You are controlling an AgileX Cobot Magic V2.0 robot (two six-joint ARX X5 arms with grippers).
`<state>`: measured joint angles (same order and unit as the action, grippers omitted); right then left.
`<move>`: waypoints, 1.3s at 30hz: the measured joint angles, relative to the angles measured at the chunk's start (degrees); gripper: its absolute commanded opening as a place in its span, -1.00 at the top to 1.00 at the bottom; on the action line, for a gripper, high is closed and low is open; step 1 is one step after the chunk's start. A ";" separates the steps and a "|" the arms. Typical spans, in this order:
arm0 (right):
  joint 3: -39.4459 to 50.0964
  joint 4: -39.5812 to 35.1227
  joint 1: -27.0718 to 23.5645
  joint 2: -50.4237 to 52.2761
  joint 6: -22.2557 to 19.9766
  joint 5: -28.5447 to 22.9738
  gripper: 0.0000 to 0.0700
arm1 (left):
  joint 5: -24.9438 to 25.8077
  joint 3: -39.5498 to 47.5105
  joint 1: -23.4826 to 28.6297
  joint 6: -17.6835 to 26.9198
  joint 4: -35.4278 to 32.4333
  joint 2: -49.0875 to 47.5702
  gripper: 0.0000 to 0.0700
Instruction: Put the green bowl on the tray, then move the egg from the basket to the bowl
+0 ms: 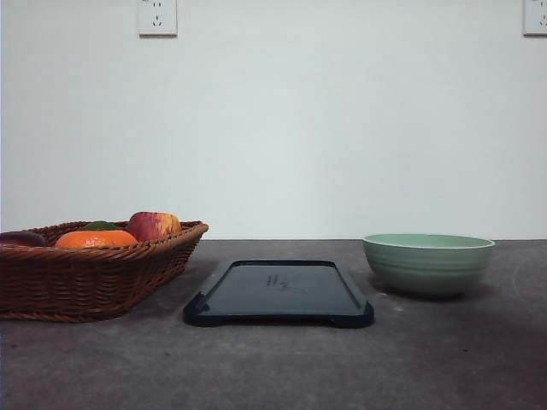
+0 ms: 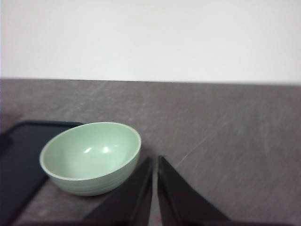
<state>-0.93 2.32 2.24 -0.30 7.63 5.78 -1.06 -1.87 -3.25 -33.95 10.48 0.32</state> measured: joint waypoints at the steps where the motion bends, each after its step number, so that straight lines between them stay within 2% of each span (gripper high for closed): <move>1: 0.00 -0.02 0.00 0.00 3.00 0.00 0.97 | 0.40 0.00 0.00 -1.52 0.00 0.00 1.00; 4: 0.00 -0.04 0.00 0.00 10.83 0.00 0.97 | 1.10 -0.02 0.00 -6.50 0.00 0.00 1.00; 8: 0.00 -0.24 0.00 0.00 16.19 0.69 0.97 | 1.18 -0.07 0.00 -14.17 0.00 0.00 1.00; 10: -0.07 -0.25 0.02 0.00 17.30 1.91 0.98 | 1.96 -0.35 0.00 -15.42 0.38 0.00 1.00; 14: -2.10 1.02 0.07 -0.02 18.90 4.02 0.98 | 3.54 -2.52 0.00 -14.80 1.09 0.00 1.00; 22: -8.79 7.99 0.09 -1.50 19.66 6.66 0.98 | 7.07 -11.01 0.00 -7.40 1.54 2.91 1.00; 26: -12.85 11.05 0.09 -4.66 19.14 7.96 0.98 | 7.37 -16.82 0.00 -2.37 5.35 7.61 1.00; 34: -23.09 20.00 0.09 -15.64 13.93 8.17 0.98 | 8.86 -31.09 0.00 8.12 15.69 22.10 1.00; 39: -28.44 24.63 0.09 -24.13 10.13 8.13 0.98 | 10.07 -37.72 0.00 12.97 20.77 30.77 1.00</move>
<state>-29.37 26.95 2.33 -24.43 17.76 13.91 9.01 -39.59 -3.25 -20.98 31.26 31.09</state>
